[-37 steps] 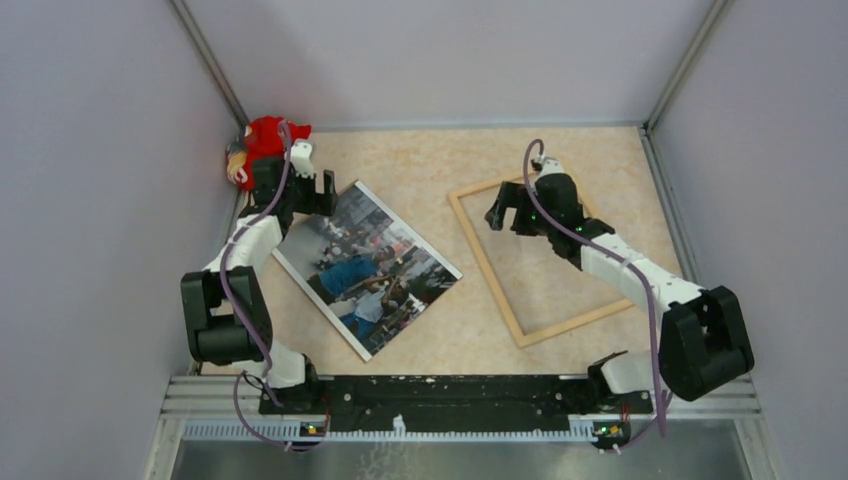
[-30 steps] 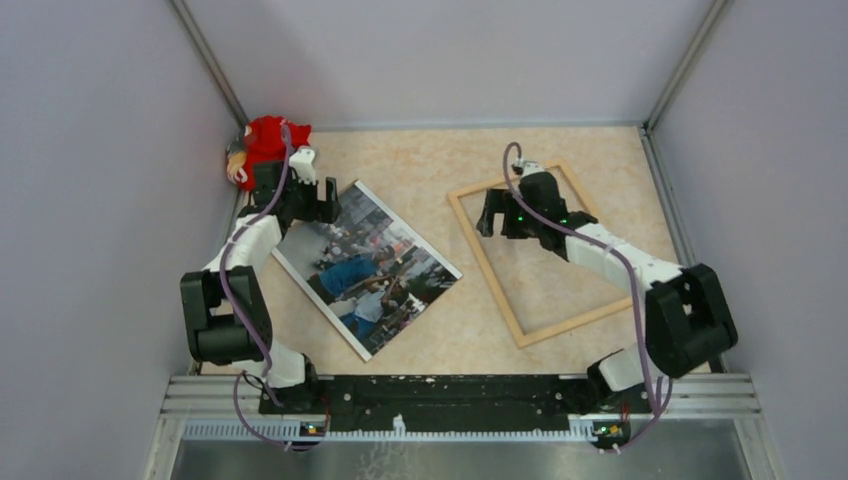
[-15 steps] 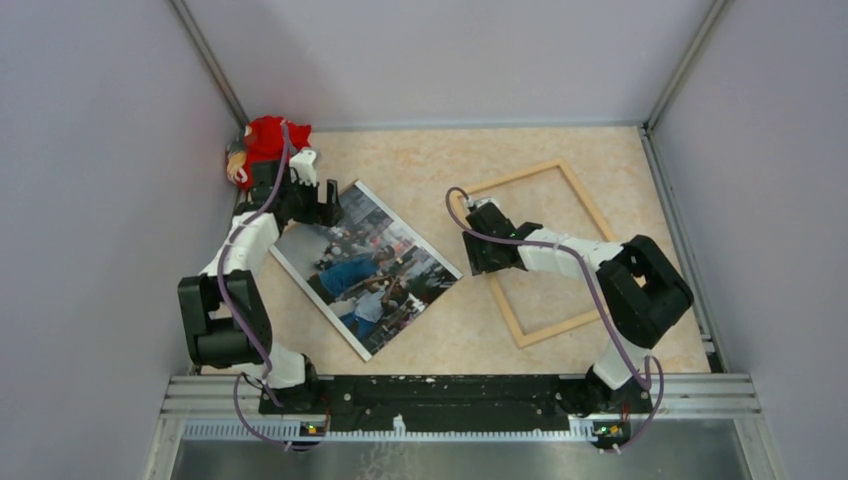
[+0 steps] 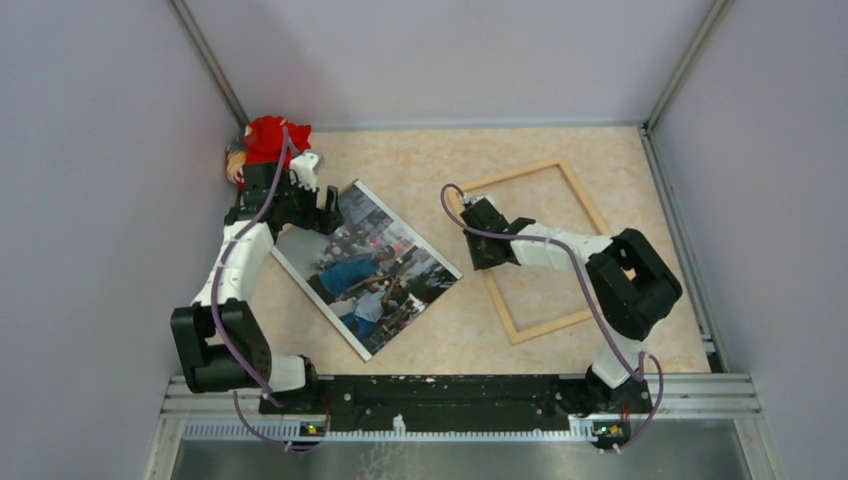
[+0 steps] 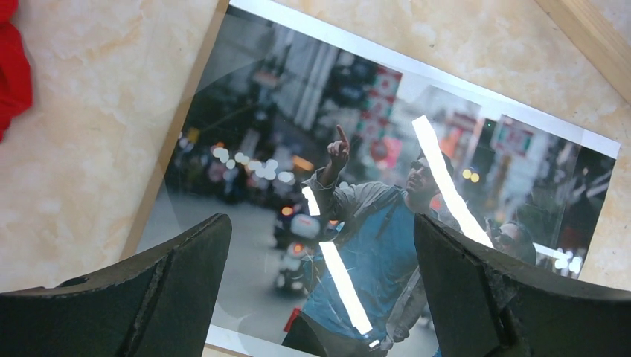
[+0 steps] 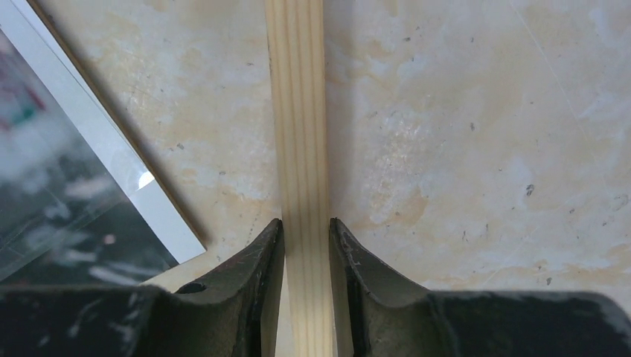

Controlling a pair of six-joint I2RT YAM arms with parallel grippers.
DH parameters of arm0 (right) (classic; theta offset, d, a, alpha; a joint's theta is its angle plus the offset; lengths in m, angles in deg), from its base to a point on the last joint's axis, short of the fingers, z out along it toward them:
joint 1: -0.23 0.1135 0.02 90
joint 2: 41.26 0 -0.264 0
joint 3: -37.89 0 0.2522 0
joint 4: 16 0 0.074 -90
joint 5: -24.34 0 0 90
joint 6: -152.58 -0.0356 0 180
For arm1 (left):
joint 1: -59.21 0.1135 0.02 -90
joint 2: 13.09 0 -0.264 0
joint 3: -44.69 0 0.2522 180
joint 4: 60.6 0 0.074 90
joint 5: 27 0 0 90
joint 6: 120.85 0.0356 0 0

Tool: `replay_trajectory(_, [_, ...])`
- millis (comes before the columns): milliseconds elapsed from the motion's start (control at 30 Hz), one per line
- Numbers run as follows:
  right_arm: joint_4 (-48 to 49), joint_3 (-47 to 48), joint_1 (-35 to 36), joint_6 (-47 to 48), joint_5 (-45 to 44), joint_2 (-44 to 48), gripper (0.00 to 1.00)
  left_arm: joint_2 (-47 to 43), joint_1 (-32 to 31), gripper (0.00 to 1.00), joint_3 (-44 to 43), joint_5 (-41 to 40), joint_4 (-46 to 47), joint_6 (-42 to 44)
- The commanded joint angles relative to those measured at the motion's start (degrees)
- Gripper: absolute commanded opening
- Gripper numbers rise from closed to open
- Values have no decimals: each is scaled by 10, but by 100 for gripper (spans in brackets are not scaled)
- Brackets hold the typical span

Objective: Put the photo into the frame

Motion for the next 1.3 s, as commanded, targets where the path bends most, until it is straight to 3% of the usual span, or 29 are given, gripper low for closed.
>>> replay_trajectory(0, [6,37,3,1,13,-25,22,-27,-5,99,6,18,-5,25])
replay_trajectory(133, [-16,64,4,2,20,-31,0,-26,-11,99,6,22,-8,36])
replay_trajectory(400, [-112,208,-3,1,85,31,0,-36,-18,99,19,93,-11,114])
replay_trajectory(633, [-146,302,-34,-74,234,69,0,0,-18,99,6,151,1,61])
replay_trajectory(1033, [10,304,-124,-301,504,98,0,-18,-23,99,6,196,10,24])
replay_trajectory(1267, [133,287,-139,-435,566,95,0,-34,-25,99,15,179,20,21])
